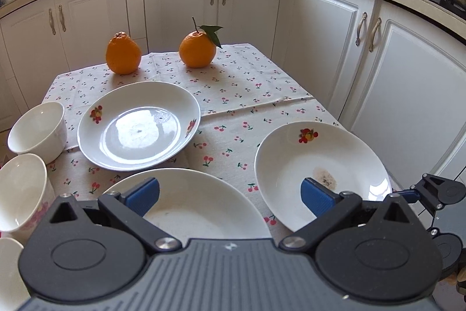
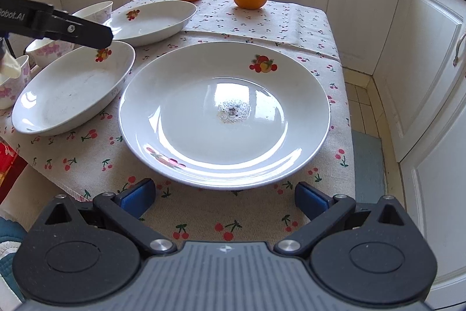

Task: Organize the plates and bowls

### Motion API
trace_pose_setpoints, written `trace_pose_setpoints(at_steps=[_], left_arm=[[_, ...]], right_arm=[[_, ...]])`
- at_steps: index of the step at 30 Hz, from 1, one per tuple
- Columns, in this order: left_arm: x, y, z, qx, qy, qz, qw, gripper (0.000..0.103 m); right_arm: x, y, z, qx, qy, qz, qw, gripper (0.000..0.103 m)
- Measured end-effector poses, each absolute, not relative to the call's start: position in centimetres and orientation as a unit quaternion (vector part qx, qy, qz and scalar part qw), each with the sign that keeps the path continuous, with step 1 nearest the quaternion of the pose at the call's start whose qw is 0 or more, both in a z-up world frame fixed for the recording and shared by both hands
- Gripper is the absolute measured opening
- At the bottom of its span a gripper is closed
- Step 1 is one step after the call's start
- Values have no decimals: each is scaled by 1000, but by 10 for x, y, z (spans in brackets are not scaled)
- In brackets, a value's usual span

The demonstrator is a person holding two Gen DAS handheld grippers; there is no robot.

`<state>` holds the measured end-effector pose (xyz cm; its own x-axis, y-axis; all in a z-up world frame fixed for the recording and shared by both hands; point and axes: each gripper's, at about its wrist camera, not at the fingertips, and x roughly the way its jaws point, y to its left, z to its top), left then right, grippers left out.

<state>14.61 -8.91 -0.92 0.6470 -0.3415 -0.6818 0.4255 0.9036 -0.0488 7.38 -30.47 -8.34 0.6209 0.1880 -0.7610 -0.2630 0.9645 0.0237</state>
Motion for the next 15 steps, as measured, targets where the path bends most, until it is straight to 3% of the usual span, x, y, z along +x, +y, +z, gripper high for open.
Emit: trace_pose_setpoints(at_steps=[15], left_arm=[[202, -146, -25, 77, 427, -304, 848, 102]], right_arm=[[69, -321, -88, -58, 370, 179, 910, 103]])
